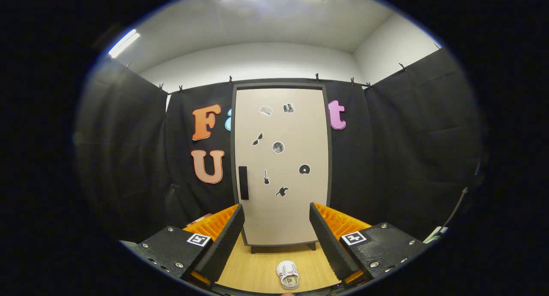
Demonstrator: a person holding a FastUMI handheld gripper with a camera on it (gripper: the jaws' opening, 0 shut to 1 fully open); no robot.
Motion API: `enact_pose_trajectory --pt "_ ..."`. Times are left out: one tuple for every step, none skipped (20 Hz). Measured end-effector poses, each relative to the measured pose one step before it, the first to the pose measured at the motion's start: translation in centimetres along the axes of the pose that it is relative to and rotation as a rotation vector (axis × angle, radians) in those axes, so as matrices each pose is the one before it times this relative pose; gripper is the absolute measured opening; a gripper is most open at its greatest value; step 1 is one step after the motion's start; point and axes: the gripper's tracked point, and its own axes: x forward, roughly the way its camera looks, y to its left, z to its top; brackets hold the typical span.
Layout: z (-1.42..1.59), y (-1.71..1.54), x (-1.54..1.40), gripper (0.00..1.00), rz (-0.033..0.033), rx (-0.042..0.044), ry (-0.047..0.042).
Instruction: Open the shoe cabinet door, grab the shoes and put them into the shoe cabinet, then close the shoe cabinet door.
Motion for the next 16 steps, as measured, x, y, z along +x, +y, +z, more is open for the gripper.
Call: enact_pose_trajectory --pt "0.068 -0.023 -0.073 0.95 0.00102 -0.00094 -0.00006" --pt "-0.033 0.077 0.016 0.95 -0.00085 -0.00080 -0.00048" --pt "0.044 0.007 -0.048 0.95 0.00044 -0.00082 -0.00083" --pt "-0.002 -0.011 -0.021 0.95 -0.00028 -0.00042 -0.00073" --pt "0.015 -0.010 -0.013 0.95 -0.00017 0.00006 -0.00023" --pt "-0.002 0.007 -0.013 0.95 -0.00028 0.00021 -0.00010" --pt "-0.057 0.069 0.007 0.95 -0.00054 0.00085 0.00029" --pt "0.031 -0.015 -0.040 0.95 0.00043 0.00042 -0.00010" --pt "-0.027 0.015 0.076 0.95 -0.00022 -0.00014 0.00172" --pt "-0.174 0.067 0.064 0.95 0.00125 -0.00030 0.00328" --pt "-0.050 0.118 0.042 0.95 0.00040 -0.00086 0.00110" --pt "0.002 0.068 0.116 0.95 0.00079 -0.00068 0.00128" --pt "0.000 0.134 0.165 0.95 0.00056 -0.00137 -0.00103" --pt "-0.092 0.209 0.205 0.95 0.00171 -0.00194 -0.00024" --pt "-0.065 0.172 0.200 0.95 0.00233 -0.00254 0.00008" --pt "-0.133 0.309 0.479 0.95 0.00402 -0.00258 0.00112"
